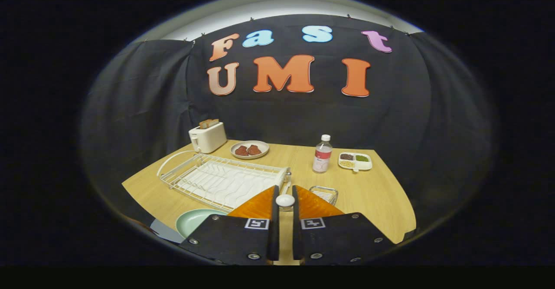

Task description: Take the plate from the dish rack, then take the spoon from the basket and place it into the plate.

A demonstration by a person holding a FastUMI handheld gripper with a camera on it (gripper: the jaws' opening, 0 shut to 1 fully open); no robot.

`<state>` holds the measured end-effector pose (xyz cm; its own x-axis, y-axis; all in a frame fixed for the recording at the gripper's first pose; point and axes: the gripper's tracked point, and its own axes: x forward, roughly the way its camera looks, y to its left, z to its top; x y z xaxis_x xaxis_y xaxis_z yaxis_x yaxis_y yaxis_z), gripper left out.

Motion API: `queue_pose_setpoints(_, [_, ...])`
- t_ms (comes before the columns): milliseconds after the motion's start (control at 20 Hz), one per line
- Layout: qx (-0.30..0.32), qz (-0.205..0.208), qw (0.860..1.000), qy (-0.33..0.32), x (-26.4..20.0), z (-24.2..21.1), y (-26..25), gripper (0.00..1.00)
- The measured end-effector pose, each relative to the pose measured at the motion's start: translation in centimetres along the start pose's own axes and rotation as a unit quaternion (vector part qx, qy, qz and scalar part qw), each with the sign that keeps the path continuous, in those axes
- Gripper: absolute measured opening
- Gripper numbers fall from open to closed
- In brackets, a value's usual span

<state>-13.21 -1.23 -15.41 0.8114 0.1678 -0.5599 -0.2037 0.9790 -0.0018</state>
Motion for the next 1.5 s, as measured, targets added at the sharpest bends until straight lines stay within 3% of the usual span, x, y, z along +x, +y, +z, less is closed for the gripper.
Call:
queue_pose_setpoints(300, [-0.053,0.046,0.998,0.011,-0.5,-0.8,4.4,0.12])
queue_pose_setpoints(850, [-0.028,0.152,0.987,0.034,0.7,-3.3,11.7,0.12])
queue_pose_setpoints(1150, [-0.041,0.187,0.98,0.05,2.6,-6.3,15.3,0.12])
queue_pose_setpoints(1500, [-0.045,0.194,0.979,0.049,3.7,-7.6,16.5,0.12])
